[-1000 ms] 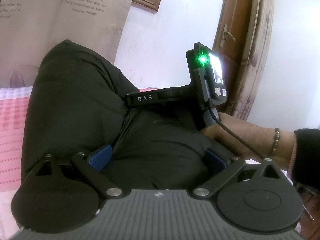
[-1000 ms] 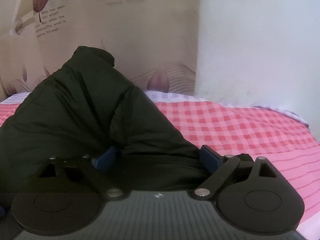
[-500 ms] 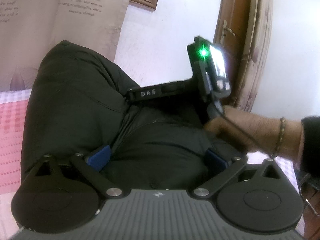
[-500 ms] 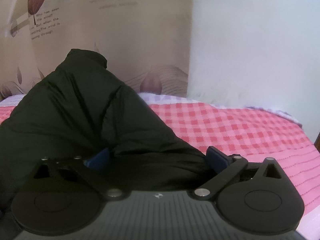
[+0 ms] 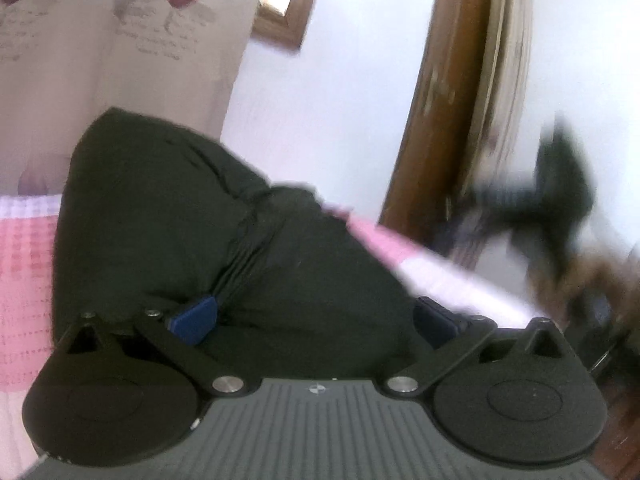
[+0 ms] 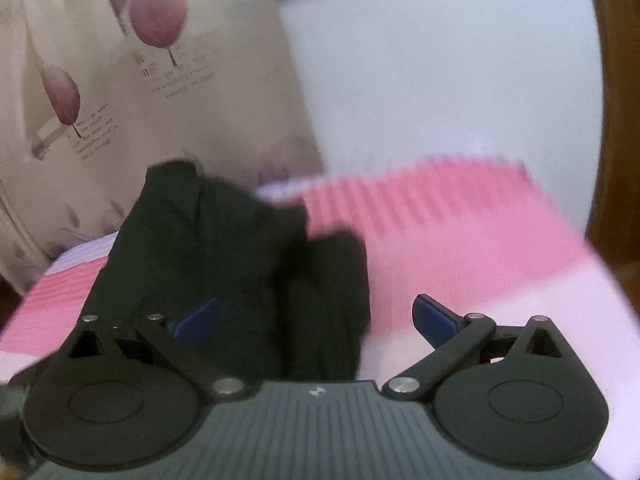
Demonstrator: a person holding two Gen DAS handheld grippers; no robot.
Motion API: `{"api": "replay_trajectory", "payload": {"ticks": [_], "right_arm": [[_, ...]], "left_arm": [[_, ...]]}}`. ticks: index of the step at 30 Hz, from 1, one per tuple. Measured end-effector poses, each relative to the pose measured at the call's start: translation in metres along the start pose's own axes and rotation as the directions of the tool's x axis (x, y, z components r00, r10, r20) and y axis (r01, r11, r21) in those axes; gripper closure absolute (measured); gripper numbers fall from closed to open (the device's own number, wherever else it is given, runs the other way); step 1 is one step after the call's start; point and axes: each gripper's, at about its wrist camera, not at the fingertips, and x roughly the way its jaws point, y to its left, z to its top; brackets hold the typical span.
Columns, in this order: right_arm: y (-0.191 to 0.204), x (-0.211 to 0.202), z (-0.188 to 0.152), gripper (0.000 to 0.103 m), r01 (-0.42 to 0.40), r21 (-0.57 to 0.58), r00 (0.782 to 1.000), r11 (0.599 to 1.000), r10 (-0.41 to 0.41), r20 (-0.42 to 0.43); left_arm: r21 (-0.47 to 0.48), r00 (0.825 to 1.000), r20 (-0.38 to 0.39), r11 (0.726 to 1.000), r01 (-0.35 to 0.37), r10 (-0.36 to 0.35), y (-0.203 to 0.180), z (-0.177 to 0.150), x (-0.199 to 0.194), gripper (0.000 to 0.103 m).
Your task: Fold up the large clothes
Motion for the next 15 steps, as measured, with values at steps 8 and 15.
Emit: {"api": "replay_trajectory", "payload": {"ticks": [8,15], "right_arm": [[-0.025,0.013,-0.017,0.000,-0.062,0.107,0.996,0.992,0.068,-0.061],[-0.032,0.062,-0.015,0.000,-0.122,0.156,0.975,0.980,0.147,-0.166]], "left_arm": [[-0.171,0.999,0.047,0.985,-0.017,0.026,0.070,0.048,-0.051,0.000],[-0.445,0.993,-0.112,0.895,-0.012,-0.043,0.155,0.036,-0.013,0.000]]}}
